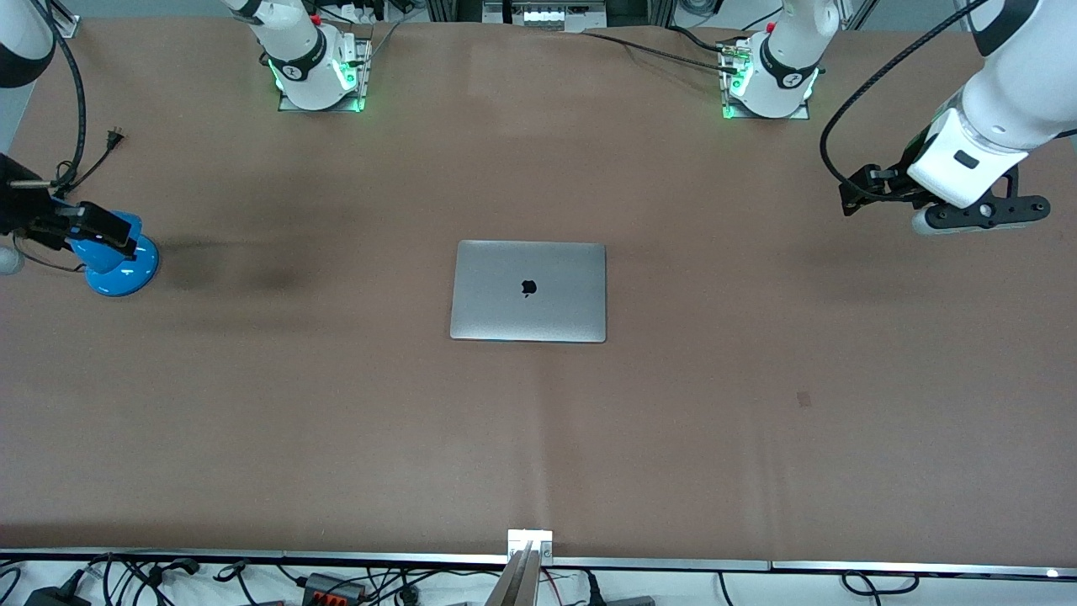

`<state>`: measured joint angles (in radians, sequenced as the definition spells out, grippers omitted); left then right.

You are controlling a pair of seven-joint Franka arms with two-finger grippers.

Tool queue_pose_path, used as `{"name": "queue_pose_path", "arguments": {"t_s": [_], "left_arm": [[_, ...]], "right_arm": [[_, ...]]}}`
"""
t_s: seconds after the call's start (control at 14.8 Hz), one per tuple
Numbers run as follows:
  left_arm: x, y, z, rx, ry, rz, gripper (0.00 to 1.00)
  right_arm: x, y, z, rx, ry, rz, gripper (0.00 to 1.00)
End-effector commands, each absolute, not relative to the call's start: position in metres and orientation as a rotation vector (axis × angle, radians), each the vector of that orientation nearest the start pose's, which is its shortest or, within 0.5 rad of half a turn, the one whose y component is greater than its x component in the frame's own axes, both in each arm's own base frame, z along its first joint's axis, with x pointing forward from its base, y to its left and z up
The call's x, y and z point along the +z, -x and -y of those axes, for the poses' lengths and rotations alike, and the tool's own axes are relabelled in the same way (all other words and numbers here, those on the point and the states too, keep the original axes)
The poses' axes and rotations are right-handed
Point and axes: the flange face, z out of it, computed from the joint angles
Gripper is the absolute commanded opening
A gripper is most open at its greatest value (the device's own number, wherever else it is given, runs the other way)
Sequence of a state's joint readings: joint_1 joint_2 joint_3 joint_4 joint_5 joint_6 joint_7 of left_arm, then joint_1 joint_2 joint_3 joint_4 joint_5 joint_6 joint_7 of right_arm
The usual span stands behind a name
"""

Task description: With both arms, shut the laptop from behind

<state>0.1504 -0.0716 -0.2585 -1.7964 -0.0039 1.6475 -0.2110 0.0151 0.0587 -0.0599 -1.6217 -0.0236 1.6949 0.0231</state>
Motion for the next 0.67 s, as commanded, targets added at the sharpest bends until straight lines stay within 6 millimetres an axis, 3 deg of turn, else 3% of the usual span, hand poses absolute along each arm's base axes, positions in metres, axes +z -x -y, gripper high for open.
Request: {"name": "queue_pose_path", "arguments": {"t_s": [0.0, 0.61], "left_arm": [[0.5663, -0.5271, 0.0614, 0.106, 3.131, 0.137, 1.0], [0.5679, -0.5262, 0.0633, 0.101, 3.132, 0.133, 1.0]], "right_arm": [[0.582, -0.5659, 0.0249, -0.046, 3.176, -0.078, 1.0], [0.5904, -0.5617, 0.0257, -0.064, 3.175, -0.028, 1.0]]}}
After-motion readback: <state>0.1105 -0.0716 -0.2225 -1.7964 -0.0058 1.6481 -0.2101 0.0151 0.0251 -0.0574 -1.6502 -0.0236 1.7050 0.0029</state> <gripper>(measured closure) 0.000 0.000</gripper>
